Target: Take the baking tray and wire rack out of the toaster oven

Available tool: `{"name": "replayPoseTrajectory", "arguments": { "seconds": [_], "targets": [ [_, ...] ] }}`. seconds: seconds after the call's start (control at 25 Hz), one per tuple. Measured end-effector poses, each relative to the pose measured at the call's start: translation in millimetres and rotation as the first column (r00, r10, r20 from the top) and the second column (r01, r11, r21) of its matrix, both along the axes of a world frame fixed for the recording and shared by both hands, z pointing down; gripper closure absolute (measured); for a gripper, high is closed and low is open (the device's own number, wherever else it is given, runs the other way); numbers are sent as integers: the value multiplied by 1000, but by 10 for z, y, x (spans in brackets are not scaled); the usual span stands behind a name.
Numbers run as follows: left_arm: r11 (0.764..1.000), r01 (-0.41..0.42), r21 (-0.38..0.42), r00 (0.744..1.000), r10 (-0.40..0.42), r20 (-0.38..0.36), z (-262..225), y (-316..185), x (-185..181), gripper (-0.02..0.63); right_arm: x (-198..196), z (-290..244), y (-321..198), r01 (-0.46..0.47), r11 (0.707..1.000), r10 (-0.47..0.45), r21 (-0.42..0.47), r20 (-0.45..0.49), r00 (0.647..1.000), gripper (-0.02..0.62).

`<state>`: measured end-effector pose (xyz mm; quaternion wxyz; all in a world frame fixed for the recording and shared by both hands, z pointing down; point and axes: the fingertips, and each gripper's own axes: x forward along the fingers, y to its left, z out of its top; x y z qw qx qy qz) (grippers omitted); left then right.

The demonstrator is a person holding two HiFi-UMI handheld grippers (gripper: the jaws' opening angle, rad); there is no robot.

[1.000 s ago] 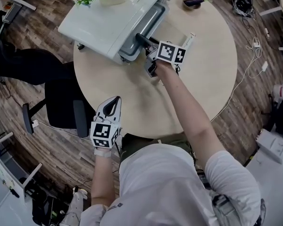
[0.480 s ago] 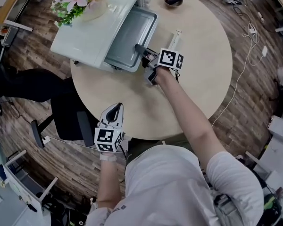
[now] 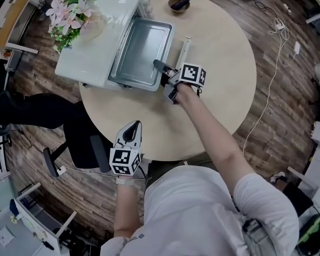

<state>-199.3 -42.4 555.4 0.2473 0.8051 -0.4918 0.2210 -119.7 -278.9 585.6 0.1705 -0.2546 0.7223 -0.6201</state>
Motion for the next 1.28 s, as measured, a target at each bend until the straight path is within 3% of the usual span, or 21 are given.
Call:
{"name": "replayPoseTrajectory", "arguments": {
  "seconds": [0.24, 0.52, 1.28],
  "targets": [
    [1000, -22, 1, 1000, 22, 10, -23, 26, 199, 609, 386, 82, 63, -2, 1000, 2, 1, -41, 999, 518],
    [999, -49, 2, 998, 49, 28, -59, 14, 514, 609, 898, 101, 190, -18, 1000, 18, -13, -25, 1000, 518],
    [1000, -1, 0, 1000, 1, -1, -66, -162, 1791, 609, 2675, 425, 726, -9, 994, -3, -111, -102, 995, 518]
  ]
}}
